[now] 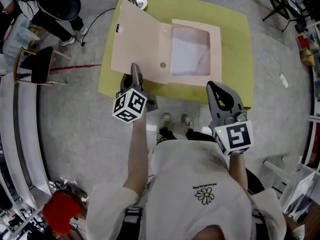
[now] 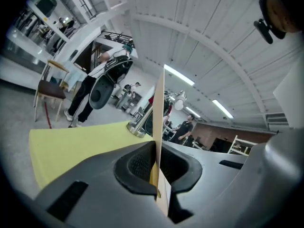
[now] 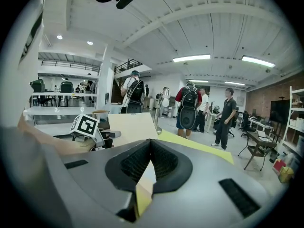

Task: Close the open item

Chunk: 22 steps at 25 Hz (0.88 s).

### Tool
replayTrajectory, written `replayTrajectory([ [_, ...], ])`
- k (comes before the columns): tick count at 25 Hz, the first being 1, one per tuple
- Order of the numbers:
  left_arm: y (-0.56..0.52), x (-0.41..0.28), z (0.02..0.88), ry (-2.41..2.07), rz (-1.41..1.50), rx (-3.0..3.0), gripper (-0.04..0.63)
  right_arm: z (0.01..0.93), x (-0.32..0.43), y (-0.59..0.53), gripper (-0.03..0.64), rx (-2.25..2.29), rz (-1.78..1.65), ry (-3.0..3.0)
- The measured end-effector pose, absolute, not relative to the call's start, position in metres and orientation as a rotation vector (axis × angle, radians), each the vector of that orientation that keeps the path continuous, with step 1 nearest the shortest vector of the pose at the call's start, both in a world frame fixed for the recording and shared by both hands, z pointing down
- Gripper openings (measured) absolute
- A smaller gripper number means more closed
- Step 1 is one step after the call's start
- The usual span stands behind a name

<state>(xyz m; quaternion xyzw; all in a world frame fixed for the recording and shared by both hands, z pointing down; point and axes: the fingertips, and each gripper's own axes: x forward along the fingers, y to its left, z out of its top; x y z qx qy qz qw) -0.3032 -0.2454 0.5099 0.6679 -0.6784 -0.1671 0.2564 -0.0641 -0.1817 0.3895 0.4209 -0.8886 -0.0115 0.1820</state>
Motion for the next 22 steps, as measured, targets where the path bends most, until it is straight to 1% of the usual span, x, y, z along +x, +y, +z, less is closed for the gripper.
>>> replayTrajectory([
  [4,-0.245,-0.279,0.491,-1.899,-0.340,1.908,0.018,0.384,-0.056,-0.183,0.012,1.205,-0.079,-2.518],
  [9,-0.247,-0.246,0.473,-1.973,-0.108,2.098,0.018,0.384,-0.033,-0.185,0.012,1.283,-0.051,-2.501],
  [15,-0.241,-0.173,0.471,-1.989,0.245,2.334,0.018,0.392,0.015,-0.181,0.012,1.367,-0.016,-2.490],
  [22,-0.245,-0.098,0.476,-1.840,0.645,2.600,0.023,0.394,0.048,-0.184,0.012,1.465,0.063,-2.478],
])
